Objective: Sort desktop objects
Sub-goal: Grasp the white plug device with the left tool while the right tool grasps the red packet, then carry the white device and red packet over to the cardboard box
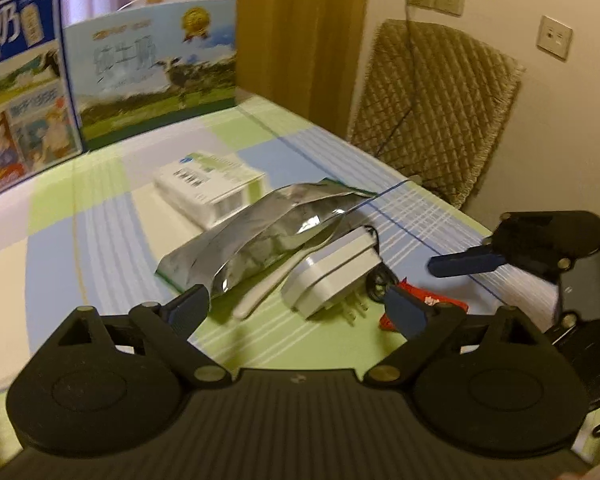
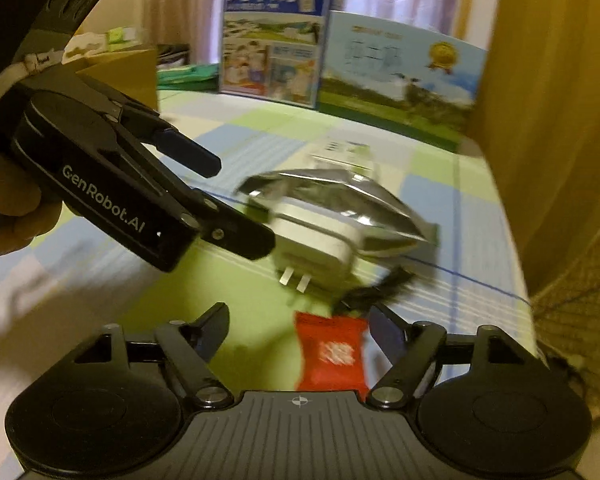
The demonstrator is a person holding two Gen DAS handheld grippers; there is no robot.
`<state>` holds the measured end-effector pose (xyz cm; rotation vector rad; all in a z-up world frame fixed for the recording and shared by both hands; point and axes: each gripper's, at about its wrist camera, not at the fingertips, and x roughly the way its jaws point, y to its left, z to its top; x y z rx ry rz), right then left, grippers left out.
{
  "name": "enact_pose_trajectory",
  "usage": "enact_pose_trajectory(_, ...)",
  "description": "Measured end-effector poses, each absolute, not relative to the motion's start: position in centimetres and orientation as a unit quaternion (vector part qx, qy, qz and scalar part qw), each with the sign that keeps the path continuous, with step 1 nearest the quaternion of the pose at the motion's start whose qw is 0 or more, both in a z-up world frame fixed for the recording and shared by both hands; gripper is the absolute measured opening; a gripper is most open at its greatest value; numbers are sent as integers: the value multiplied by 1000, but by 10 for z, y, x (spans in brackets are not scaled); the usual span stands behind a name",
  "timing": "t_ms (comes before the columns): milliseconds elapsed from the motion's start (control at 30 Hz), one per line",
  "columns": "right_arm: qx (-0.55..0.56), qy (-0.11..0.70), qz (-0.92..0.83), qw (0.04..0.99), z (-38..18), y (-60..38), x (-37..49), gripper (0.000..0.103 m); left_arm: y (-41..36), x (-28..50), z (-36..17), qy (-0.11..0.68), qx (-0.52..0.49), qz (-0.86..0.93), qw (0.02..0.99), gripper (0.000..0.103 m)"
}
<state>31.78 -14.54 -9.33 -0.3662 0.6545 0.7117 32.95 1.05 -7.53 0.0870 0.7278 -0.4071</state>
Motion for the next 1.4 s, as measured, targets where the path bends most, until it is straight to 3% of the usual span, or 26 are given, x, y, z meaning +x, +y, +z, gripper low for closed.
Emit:
enact_pose_trajectory(467, -120, 344, 300, 882, -103, -174, 330, 75, -27, 362, -97, 368, -15, -141, 919, 91)
enact_pose_trajectory(567, -124, 346, 307, 878, -107, -173, 327, 75, -28, 366, -102, 373, -22, -128, 919, 78)
enact_pose_trajectory(600, -124, 346, 309, 877, -108, -173, 327, 75, -28, 366, -103, 375, -19, -127, 918, 68)
enact_pose_trajectory(700, -120, 345, 313, 877, -109, -172, 327, 75, -26, 362, -103, 376, -1, -116, 919, 66)
enact_pose_trajectory(800, -124, 346, 316, 875, -109, -169, 327, 62, -22, 354, -100, 385, 11, -116, 915, 65)
enact_pose_trajectory(967, -122, 354, 311, 873, -107, -170, 324, 28, -9, 324, -91, 400, 30, -118, 909, 62)
enact_pose_trajectory(1400, -77, 393, 320, 859, -75, -166, 318, 26, 16, 226, -74, 400, 69, -136, 904, 61)
